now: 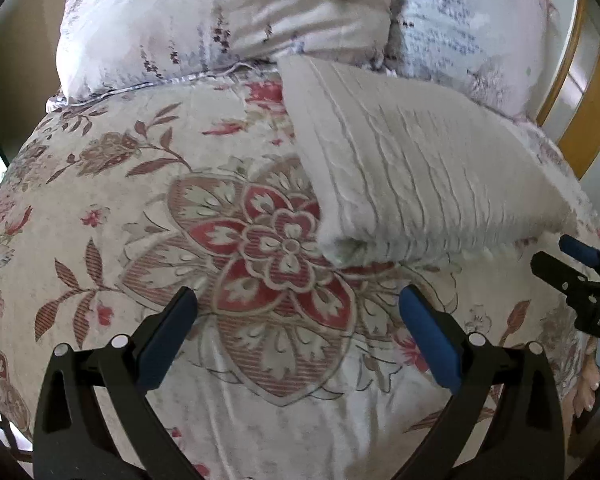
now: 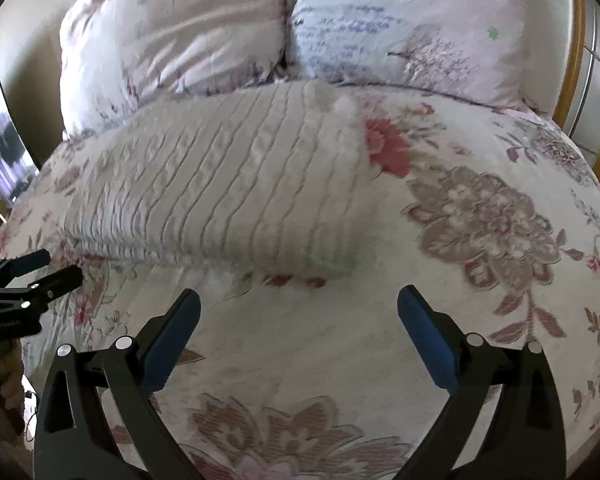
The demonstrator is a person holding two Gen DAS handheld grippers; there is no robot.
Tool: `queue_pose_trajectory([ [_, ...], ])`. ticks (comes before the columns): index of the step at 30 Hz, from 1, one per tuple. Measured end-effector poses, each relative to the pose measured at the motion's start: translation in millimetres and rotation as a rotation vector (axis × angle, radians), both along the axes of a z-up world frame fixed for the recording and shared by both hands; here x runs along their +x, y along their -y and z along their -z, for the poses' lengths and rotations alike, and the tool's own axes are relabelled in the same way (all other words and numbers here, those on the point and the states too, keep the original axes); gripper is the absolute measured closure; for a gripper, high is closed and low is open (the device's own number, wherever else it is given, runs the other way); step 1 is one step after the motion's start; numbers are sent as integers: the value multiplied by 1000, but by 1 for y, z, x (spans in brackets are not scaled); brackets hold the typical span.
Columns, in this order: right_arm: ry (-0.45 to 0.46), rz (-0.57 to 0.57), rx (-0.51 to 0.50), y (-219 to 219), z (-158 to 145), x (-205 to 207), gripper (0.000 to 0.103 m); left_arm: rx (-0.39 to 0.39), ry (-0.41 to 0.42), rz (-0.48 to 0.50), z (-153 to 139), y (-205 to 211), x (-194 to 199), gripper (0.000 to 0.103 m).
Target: Fold small clothes
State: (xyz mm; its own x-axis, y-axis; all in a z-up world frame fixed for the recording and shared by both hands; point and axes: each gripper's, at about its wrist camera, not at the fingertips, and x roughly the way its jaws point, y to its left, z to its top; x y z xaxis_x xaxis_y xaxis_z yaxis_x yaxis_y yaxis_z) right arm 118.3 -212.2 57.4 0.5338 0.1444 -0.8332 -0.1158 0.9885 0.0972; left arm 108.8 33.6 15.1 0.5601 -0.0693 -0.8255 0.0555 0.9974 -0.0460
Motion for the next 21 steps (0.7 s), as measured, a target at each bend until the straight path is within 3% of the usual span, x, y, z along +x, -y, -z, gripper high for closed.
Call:
queue_pose_trajectory([
  [6,-31,10,-44,-12,10,1,1,69,-13,7,3,15,1,2],
  [21,-12,36,-74,-15,12,-3,1,63,30,7,3,15,0,2],
])
